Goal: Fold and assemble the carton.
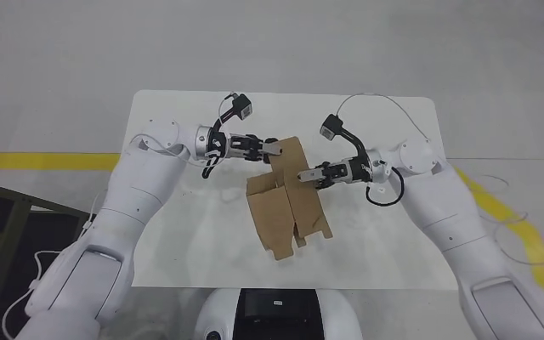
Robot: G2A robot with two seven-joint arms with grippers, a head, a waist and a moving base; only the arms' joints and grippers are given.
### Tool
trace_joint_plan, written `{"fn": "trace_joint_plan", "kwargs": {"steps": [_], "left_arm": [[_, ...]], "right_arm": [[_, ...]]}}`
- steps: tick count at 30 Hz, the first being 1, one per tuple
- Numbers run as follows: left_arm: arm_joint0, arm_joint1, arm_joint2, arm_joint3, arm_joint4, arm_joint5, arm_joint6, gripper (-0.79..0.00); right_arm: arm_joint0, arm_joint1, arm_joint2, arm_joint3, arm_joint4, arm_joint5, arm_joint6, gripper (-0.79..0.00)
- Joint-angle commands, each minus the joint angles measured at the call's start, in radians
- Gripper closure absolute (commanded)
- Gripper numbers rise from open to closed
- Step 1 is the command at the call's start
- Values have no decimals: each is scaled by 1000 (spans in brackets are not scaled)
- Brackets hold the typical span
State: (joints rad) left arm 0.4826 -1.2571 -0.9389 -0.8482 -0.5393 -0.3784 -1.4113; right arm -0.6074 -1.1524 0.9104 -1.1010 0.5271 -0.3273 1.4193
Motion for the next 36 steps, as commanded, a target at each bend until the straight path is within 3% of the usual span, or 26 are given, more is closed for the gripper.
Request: {"fn": "trace_joint_plan", "kwargs": {"steps": [1,3,4,5,16,17,18,24,29,36], "left_arm": [[1,0,-2,1,-1,2,-1,0],[2,0,-2,0,0,3,-1,0],[2,0,-2,-1,3,4,1,0],[2,-1,-1,-2,5,4,2,0],[-11,-8,9,8,14,6,5,-15],[-11,-8,8,8,13,4,4,-292],[-12,-8,6,8,12,2,3,-773],[-12,0,-26,15,7,-16,26,-785],[11,21,-82,-12,47,-29,127,-785],[78,48,-118,-152,177,105,300,-785]], "right_arm": [[4,-2,-3,7,3,-3,6,-243],[7,-5,-8,13,5,-4,11,-145],[9,-6,-9,16,9,-5,15,-25],[11,-8,-11,19,11,-5,18,0],[26,-18,-20,42,23,-13,43,0],[27,-18,-20,43,25,-14,45,0],[28,-19,-21,42,27,-14,46,0],[30,-22,-14,53,41,-18,42,0],[12,-13,36,96,49,18,-85,0],[-68,19,145,12,-18,-8,-282,0]]}}
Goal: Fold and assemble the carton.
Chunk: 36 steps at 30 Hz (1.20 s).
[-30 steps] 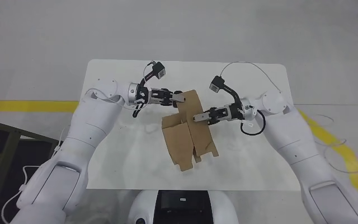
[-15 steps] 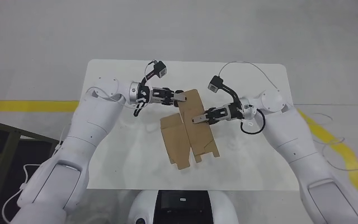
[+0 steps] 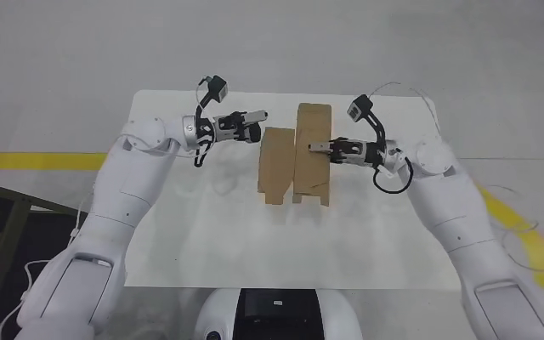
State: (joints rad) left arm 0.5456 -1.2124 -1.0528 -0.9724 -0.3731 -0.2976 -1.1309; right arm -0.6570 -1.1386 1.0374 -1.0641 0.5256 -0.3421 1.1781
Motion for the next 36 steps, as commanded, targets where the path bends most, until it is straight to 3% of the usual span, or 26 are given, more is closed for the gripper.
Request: {"fn": "trace_joint_plan", "kwargs": {"steps": [1,10,31,36], "left_arm": [[27,5,-8,-46,14,45,35,-785],[90,13,-16,-151,60,131,133,-785],[90,13,-16,-151,60,131,133,-785],[112,12,-13,-179,71,145,177,-785]], "right_arm": [[-36,10,35,-45,-23,12,-74,0],[-221,44,169,-256,-113,81,-372,0],[-227,45,173,-263,-116,85,-380,0],[-245,38,159,-300,-135,135,-478,0]]}}
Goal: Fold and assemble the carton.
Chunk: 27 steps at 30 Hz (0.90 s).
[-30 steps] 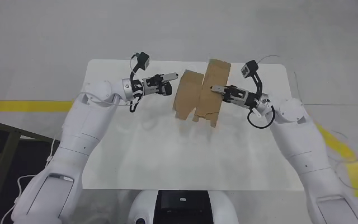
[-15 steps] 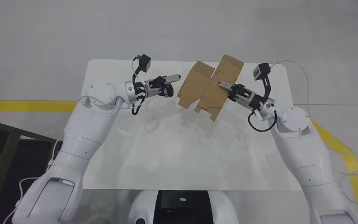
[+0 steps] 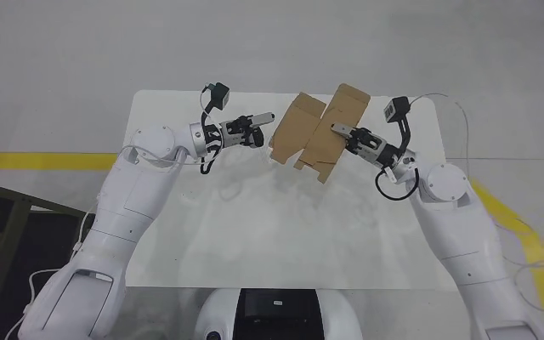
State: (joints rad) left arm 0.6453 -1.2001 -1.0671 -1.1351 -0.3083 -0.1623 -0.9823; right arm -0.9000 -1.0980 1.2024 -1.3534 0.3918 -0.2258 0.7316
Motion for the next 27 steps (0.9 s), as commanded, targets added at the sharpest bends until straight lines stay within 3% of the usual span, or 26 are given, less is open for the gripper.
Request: {"fn": "trace_joint_plan", "kwargs": {"steps": [1,14,27], "left_arm": [[19,-1,2,-27,6,20,41,-785],[70,-10,-4,-82,-30,86,182,-785],[60,-22,-16,-69,-89,98,213,-785]], "right_arm": [[-3,-5,-13,-19,-16,31,-57,0],[-79,-32,-53,-191,-122,149,-419,0],[-142,-51,-82,-292,-250,208,-586,0]]}}
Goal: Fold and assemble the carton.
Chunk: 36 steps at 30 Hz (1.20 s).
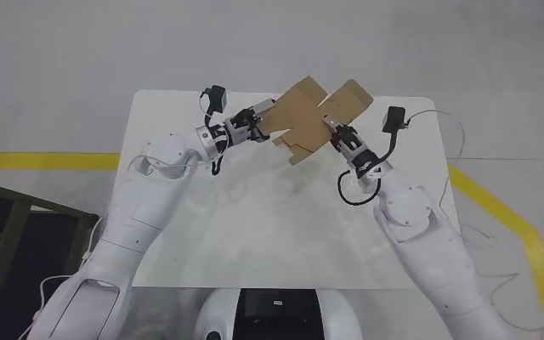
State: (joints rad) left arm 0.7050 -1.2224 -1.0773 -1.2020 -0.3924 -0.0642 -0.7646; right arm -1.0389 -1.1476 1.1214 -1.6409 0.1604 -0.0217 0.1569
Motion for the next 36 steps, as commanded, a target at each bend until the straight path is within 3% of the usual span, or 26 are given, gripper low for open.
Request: {"fn": "trace_joint_plan", "kwargs": {"steps": [1,14,36], "left_arm": [[2,1,-10,-5,-8,0,-10,-785],[26,9,-52,-66,-48,-6,-79,-785],[32,12,-73,-107,-35,-22,-82,-785]], "right_arm": [[-6,-2,-2,-8,-29,7,-19,0],[-21,-20,-9,-9,-98,33,-62,0],[-33,-46,-11,-13,-147,46,-50,0]]}}
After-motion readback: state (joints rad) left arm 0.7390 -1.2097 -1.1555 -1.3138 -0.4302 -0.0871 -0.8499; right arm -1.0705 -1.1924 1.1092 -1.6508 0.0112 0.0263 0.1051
